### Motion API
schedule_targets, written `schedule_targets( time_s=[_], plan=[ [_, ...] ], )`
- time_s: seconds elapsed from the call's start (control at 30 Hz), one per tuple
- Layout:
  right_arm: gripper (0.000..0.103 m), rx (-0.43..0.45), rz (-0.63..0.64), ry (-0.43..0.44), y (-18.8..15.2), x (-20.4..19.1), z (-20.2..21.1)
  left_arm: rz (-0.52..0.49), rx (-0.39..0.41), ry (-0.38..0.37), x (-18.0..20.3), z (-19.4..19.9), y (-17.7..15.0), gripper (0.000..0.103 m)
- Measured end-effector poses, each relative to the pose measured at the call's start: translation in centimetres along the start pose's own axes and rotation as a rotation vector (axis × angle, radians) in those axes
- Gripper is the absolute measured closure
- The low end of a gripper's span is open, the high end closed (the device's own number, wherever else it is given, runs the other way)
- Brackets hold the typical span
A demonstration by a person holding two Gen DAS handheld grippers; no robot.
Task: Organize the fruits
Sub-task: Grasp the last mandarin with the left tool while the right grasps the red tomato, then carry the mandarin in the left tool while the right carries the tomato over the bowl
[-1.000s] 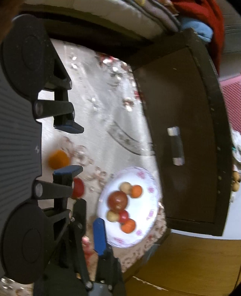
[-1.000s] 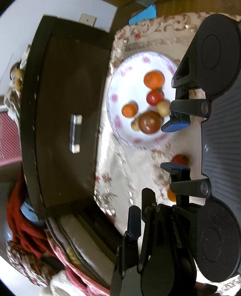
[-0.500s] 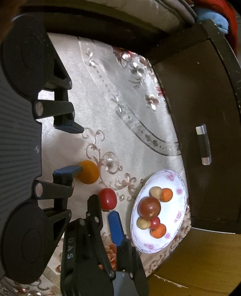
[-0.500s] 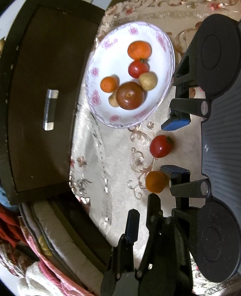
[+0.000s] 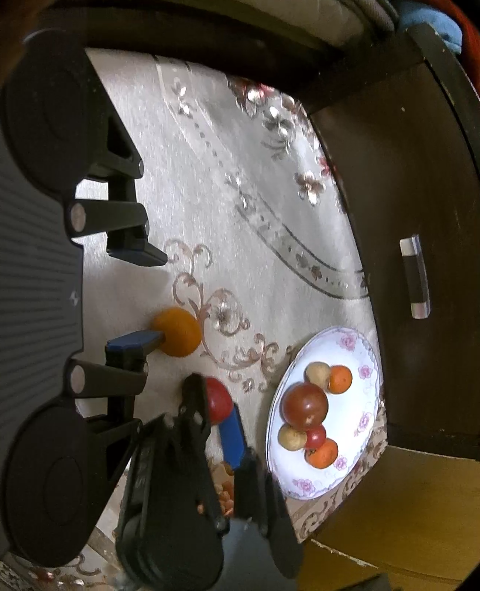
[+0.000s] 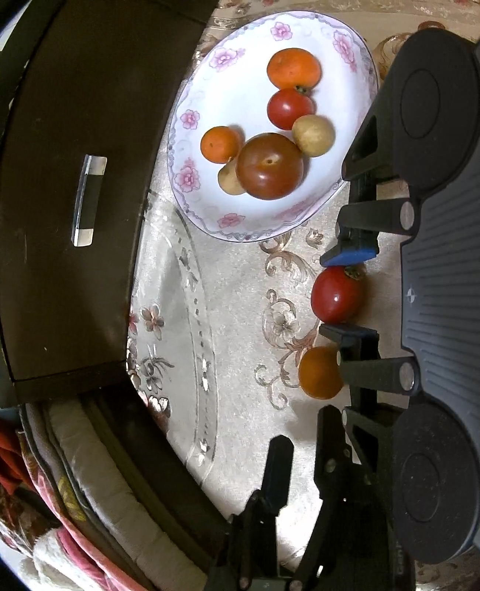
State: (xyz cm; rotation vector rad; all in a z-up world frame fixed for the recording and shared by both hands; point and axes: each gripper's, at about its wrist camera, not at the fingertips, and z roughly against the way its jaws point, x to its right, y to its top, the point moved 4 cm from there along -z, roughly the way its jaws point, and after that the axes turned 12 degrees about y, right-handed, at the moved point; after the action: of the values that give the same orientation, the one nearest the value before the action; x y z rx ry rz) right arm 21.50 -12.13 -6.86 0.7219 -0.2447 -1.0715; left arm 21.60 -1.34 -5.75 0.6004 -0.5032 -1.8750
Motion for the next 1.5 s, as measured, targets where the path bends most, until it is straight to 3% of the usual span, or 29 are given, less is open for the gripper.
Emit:
schedule_targets(
  time_s=[0.3, 0.5, 0.8, 1.0, 1.2, 1.5],
  plan=[
    [0.076, -0.021, -0.064, -0.045, -2.6, 0.9, 3.8, 0.061, -0.028, -0.076, 0.8, -1.9, 0.4, 0.056],
    [0.076, -0.021, -0.098, -0.041, -3.5, 0.0, 6.1, 0.099, -0.028, -0.077, 1.1, -2.0, 1.0, 0.059],
    [0.076, -0.019, -0.14, -0.077, -4.9, 1.2, 8.6, 0.025, -0.039, -0.079, 4.1, -0.8, 1.3, 0.062],
    [0.076, -0.027, -0.147, -0.096, -5.6, 2.9, 8.5, -0.032, -0.002, -0.071, 7.4, 1.9, 1.7, 0.062],
    [0.076, -0.023, -0.15, -0.122, -5.6, 4.4, 8.8, -0.09, -0.045, -0.055, 10.4, 0.9, 1.2, 0.062],
    [0.076, -0.04, -0.135, -0.136, -6.1, 5.4, 8.3, -0.113, -0.018, -0.043, 10.6, 0.8, 1.5, 0.061]
  ],
)
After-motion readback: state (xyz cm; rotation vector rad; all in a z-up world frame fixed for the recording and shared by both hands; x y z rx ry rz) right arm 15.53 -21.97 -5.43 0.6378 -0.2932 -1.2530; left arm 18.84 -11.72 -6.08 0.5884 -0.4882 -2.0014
